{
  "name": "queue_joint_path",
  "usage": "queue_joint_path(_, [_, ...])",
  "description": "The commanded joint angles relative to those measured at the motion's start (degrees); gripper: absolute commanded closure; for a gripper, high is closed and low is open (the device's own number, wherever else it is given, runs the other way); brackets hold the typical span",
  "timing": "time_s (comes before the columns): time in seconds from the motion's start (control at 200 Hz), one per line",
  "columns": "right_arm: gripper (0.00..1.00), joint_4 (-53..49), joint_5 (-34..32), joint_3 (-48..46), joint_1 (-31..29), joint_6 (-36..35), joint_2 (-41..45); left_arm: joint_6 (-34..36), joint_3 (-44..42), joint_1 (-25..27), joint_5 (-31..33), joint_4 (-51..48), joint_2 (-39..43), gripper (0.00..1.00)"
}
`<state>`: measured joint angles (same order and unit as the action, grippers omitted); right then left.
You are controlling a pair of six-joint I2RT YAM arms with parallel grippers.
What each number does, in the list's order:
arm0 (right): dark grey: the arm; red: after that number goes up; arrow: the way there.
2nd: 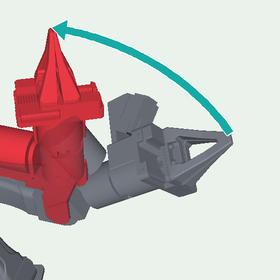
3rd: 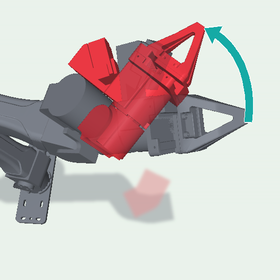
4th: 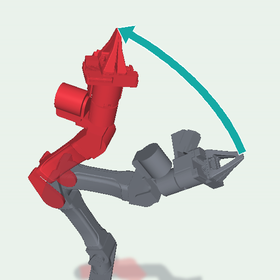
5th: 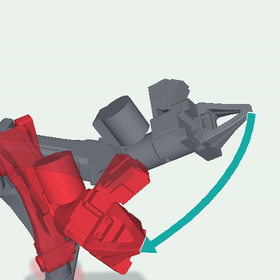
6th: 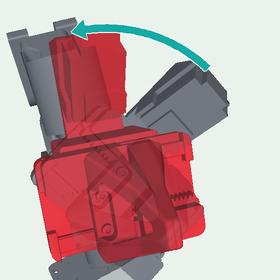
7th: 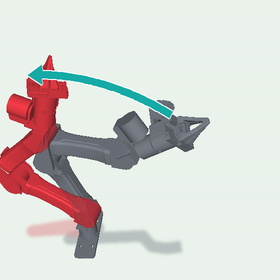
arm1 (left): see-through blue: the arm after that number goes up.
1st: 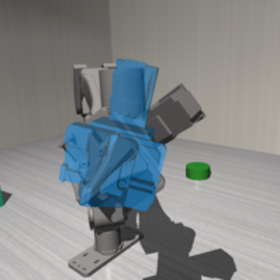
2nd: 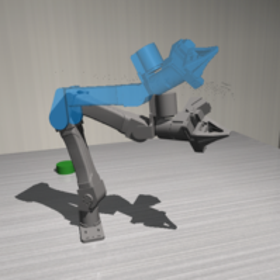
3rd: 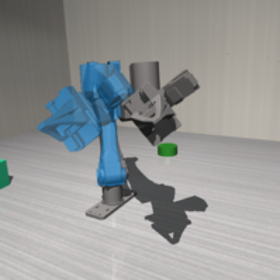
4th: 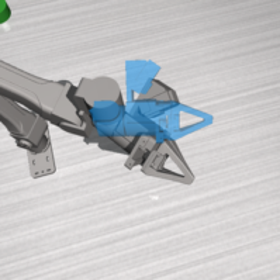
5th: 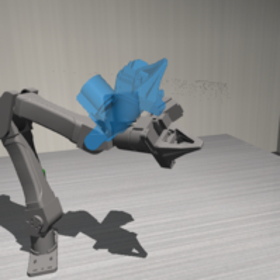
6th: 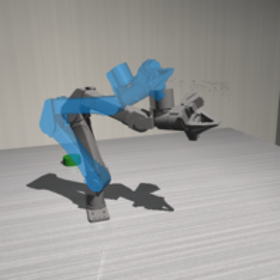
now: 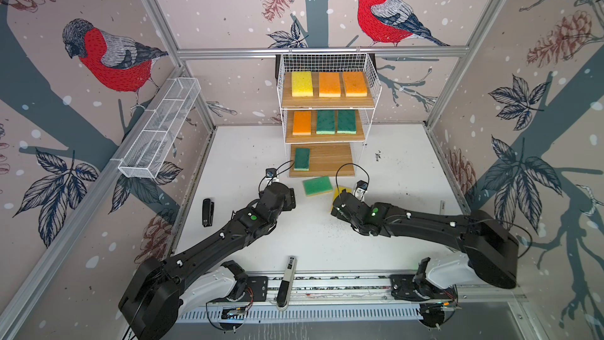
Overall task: Place and organize the cleaning sponges onto the shelf
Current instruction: 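Lower the right gripper over the yellow sponge and close on it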
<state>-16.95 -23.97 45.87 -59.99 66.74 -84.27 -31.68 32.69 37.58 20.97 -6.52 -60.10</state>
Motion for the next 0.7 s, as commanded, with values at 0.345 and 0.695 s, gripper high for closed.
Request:
queue_joint_path(0.345, [0.11,-5.87,-0.82,8.98,-0.02,-0.57,-12.55,-0.15,-4.63,-4.60,-5.14,1.47,5.46,0.22])
queue_joint_path(0.695, [0.11,-10.83,-2.18,12.94,0.49,-2.47,-17.00,-0.75,-7.25,-7.50,-7.81,4.19,5.93,0.22])
